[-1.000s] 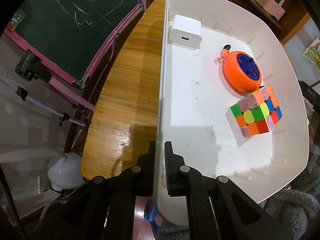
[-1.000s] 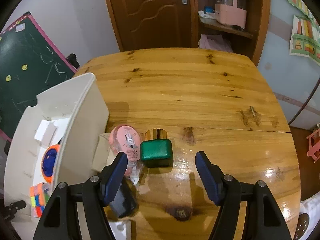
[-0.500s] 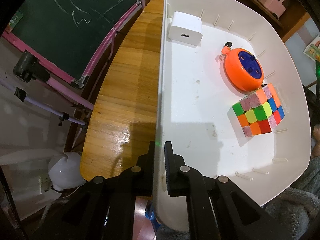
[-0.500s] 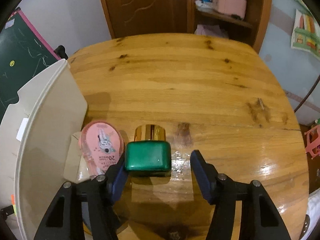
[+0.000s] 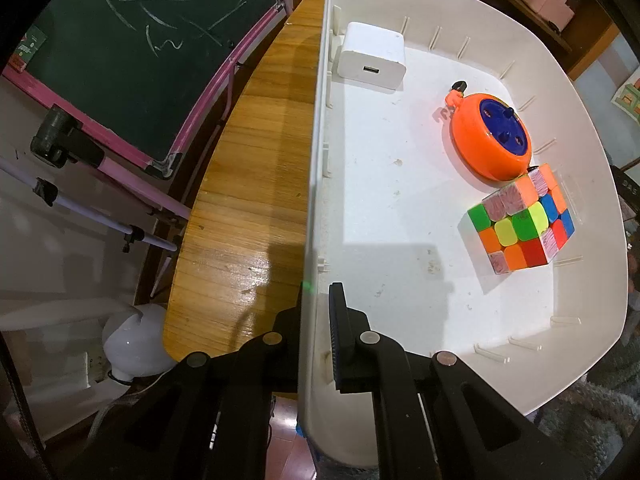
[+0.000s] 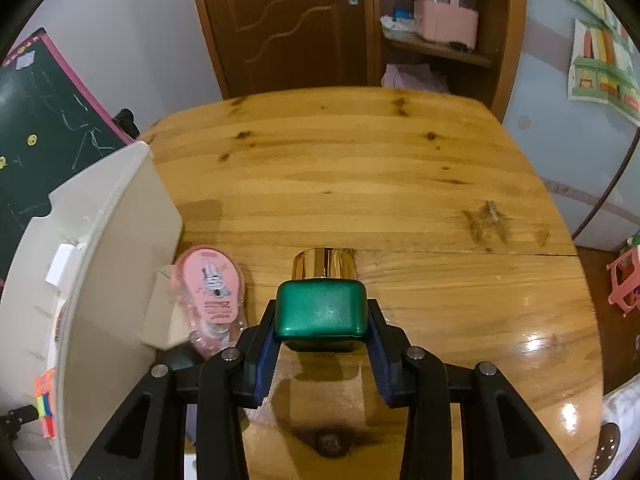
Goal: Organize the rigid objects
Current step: 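Close the right gripper on the green jar and lift it, then carry the green jar with the right gripper over the tray beside the cube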
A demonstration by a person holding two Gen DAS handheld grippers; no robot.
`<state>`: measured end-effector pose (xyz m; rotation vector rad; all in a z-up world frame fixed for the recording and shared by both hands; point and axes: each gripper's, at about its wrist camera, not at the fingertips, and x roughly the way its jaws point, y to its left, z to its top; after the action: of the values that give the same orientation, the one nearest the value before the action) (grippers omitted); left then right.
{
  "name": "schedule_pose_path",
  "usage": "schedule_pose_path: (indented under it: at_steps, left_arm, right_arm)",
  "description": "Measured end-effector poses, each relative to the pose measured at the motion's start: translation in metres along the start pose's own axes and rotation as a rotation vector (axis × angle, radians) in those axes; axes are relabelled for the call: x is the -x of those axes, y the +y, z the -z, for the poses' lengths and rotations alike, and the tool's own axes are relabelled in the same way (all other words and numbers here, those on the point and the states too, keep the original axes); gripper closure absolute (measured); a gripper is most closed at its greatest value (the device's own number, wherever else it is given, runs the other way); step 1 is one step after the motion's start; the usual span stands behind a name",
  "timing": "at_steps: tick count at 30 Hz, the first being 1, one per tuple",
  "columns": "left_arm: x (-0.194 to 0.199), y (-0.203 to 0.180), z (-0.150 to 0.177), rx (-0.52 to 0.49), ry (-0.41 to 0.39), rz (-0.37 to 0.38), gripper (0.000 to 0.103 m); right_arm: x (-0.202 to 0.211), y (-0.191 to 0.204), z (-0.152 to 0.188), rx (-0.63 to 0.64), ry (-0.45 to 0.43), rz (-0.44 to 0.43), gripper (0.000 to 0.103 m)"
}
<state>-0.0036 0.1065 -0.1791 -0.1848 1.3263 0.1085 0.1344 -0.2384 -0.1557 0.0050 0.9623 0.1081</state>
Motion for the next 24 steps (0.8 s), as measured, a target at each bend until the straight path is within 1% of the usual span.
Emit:
schedule_pose_path:
  at_steps: [7,15,18,24]
  left_arm:
    - [0.001,0.001,0.000,0.000,-0.006,0.003,0.096]
    - [0.004,0.002,0.002,-0.002,-0.019,0.008,0.096]
    - [0.005,0.003,0.003,-0.001,-0.025,0.012,0.096]
    - [0.007,0.004,0.004,0.002,-0.033,0.019,0.096]
  right_arm:
    - [0.038,0.010,0.002,0.025,-0.046,-0.011,0.063]
    - [0.107,0.038,-0.002,0.087,-0.163,-0.030,0.063]
    - [0.126,0.049,-0.004,0.107,-0.180,-0.029,0.063]
    - [0.161,0.068,0.000,0.139,-0.212,-0.071,0.063]
